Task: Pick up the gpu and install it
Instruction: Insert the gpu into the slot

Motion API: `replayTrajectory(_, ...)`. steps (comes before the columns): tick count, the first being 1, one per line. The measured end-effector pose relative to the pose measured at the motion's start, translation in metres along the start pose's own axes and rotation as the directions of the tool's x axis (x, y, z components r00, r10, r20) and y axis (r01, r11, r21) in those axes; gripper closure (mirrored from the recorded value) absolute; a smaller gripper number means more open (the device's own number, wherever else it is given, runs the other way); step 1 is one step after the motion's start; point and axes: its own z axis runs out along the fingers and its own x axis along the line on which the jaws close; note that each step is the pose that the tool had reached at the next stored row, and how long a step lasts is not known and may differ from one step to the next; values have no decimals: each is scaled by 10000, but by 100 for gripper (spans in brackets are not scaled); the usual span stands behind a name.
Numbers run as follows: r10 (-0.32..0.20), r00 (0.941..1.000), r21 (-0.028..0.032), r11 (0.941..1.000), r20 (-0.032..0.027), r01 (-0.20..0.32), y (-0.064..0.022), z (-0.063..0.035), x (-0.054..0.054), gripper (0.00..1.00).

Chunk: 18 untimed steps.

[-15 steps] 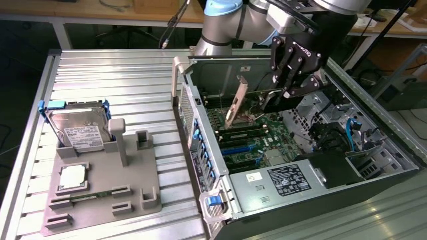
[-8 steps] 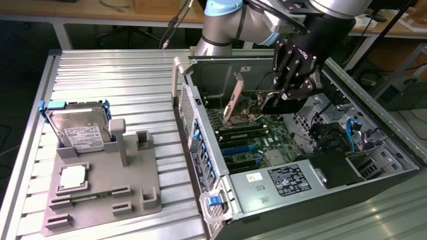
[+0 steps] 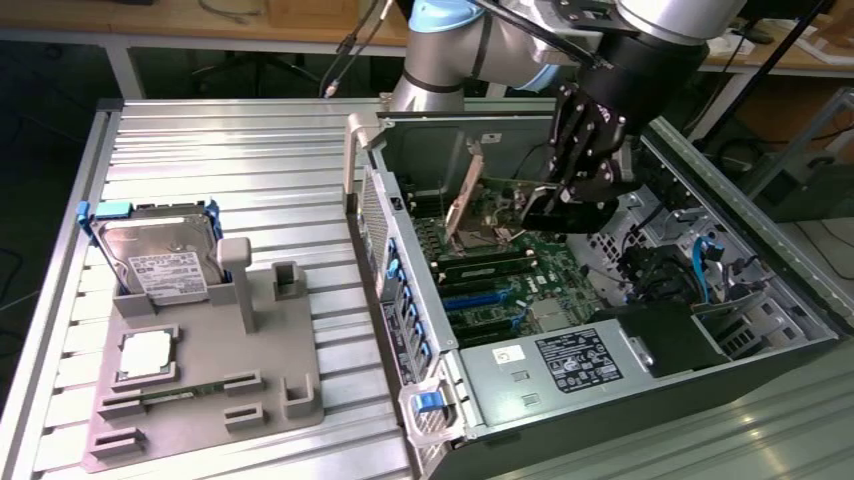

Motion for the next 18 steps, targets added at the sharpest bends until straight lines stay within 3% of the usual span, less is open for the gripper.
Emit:
replayTrajectory(9,1143,9934,38,9934,19,-1143,-19,40,-2,73)
replayTrajectory(15,1765,9843,58,9843,32,-1766,-31,63,-4,73)
replayTrajectory(18,2136,9769,70,9769,40,-2136,-39,76,-5,73)
